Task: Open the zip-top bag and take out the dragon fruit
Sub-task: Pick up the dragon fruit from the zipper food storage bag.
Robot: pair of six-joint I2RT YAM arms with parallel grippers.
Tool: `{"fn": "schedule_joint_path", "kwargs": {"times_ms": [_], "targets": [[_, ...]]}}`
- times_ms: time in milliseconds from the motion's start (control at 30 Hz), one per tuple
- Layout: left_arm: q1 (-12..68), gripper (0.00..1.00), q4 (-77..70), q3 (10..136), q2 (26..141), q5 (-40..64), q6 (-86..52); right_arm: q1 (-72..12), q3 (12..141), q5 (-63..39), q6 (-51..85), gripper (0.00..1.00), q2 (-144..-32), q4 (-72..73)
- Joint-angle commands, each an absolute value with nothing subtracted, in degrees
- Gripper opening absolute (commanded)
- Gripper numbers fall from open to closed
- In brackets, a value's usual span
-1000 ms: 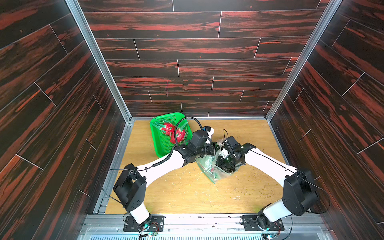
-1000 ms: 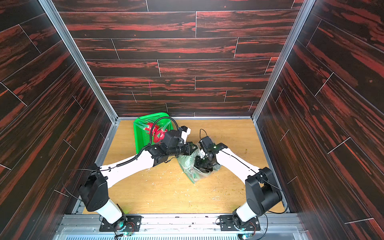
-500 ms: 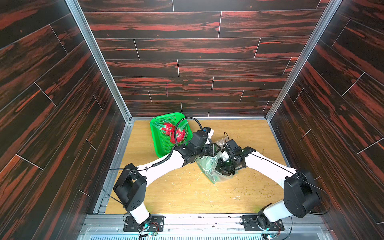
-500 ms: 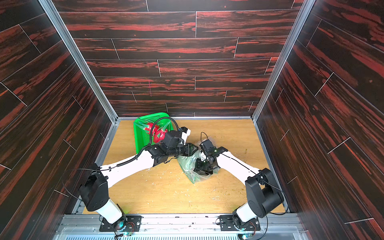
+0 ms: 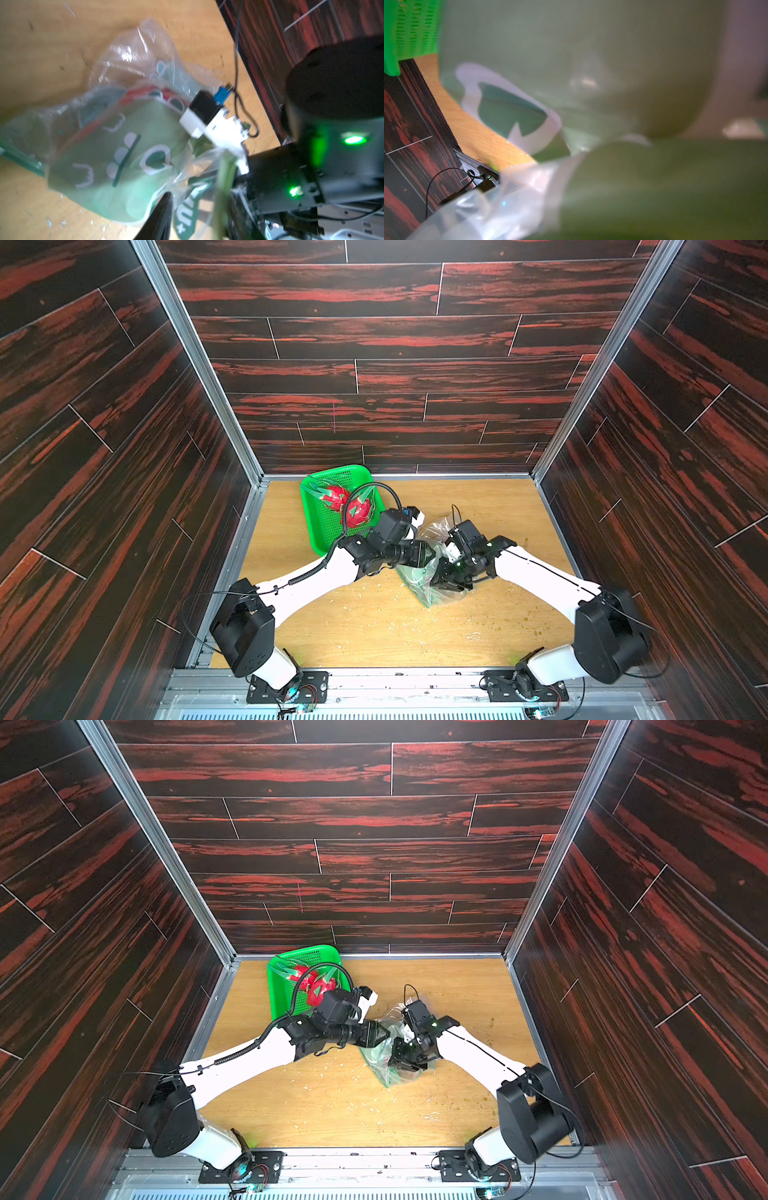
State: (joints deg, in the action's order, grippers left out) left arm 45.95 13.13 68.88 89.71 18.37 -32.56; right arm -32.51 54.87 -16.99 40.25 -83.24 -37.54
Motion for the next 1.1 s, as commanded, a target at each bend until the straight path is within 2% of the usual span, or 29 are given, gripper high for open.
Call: {"fn": "schedule_joint_path", "kwargs": {"times_ms": [0, 300, 467, 867, 1067], "targets": [[46.7, 0.45, 12.7, 67.0, 88.0, 21.2, -33.2, -32.8, 51.7, -18.1, 42.5, 0.31, -81.3, -35.1], [47.4, 0.42, 9.7, 65.7, 88.9, 22.1, -35.0, -33.0, 43.9, -21.3, 47.6, 0.32, -78.6, -25.2], [47.6, 0.42, 9.0, 66.1, 89.6, 22.6, -35.2, -33.1, 39.6, -22.0, 48.6, 0.38, -77.1, -19.3], [47.6, 0.42, 8.3, 65.7, 90.7, 22.7, -35.7, -34.2, 35.0, -21.8, 46.6, 0.35, -75.0, -13.6], [48.6, 0.53, 8.8, 66.2, 92.2, 24.8, -34.7, -34.2, 34.6, -21.0, 45.8, 0.35, -73.1, -14.4]]}}
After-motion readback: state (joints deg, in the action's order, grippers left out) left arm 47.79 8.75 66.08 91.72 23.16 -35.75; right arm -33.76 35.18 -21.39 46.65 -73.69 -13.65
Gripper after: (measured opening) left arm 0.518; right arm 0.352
